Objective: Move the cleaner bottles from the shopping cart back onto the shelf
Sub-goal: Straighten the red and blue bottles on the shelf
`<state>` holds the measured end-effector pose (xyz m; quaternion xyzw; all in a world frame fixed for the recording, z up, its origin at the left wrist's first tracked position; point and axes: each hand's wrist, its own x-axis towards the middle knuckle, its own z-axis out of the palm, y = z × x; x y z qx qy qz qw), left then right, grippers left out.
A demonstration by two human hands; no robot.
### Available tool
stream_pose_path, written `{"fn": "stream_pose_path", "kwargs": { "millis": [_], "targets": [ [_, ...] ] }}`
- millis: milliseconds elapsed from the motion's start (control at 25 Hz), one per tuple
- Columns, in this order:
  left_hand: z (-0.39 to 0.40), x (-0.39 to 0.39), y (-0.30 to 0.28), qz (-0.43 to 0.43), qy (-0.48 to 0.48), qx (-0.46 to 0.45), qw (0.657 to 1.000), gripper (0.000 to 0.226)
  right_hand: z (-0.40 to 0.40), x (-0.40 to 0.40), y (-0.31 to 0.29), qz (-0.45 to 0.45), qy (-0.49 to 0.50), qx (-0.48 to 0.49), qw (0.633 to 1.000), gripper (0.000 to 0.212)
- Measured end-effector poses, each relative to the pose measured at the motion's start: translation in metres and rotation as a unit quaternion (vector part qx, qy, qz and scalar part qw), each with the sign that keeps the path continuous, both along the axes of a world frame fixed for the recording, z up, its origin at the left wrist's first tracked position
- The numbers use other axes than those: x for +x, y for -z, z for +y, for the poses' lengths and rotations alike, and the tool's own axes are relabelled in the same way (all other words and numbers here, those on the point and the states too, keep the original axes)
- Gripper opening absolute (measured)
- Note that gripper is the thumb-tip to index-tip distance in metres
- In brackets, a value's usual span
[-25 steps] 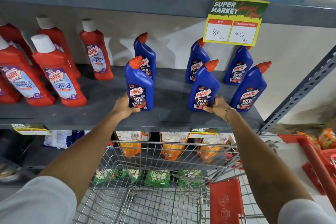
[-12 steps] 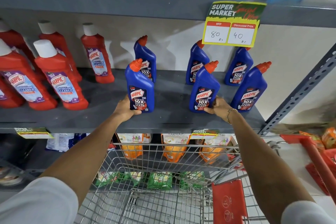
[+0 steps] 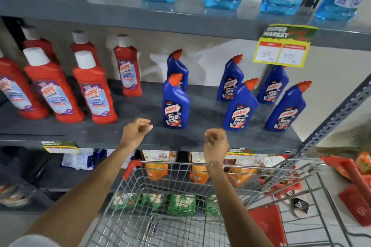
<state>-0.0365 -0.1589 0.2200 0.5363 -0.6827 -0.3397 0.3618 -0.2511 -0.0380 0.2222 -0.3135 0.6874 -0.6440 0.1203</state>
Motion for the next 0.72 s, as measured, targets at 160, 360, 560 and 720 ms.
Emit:
{"fn": "stream_pose_path", "kwargs": {
  "millis": [160,360,560,720],
  "targets": [
    [-0.003,0.078,-0.004,0.074,-0.034,-0.006,0.997,0.016,-0.035,0.092,-0.013,0.073,-0.161,0.067,0.982,0.014],
    [-0.030,0.185,-0.013,0.066,-0.185,-0.085,0.977,0.013,-0.089,0.173,-0.039,0.130,-0.246,0.100,0.955,0.008],
    [-0.071,0.249,-0.019,0.006,-0.180,-0.092,0.979,0.039,-0.144,0.220,-0.040,0.080,-0.299,0.175,0.934,0.038],
    [-0.098,0.255,-0.015,-0.076,-0.062,0.015,0.995,0.069,-0.169,0.235,-0.027,0.122,-0.331,0.252,0.901,0.069]
  ]
}}
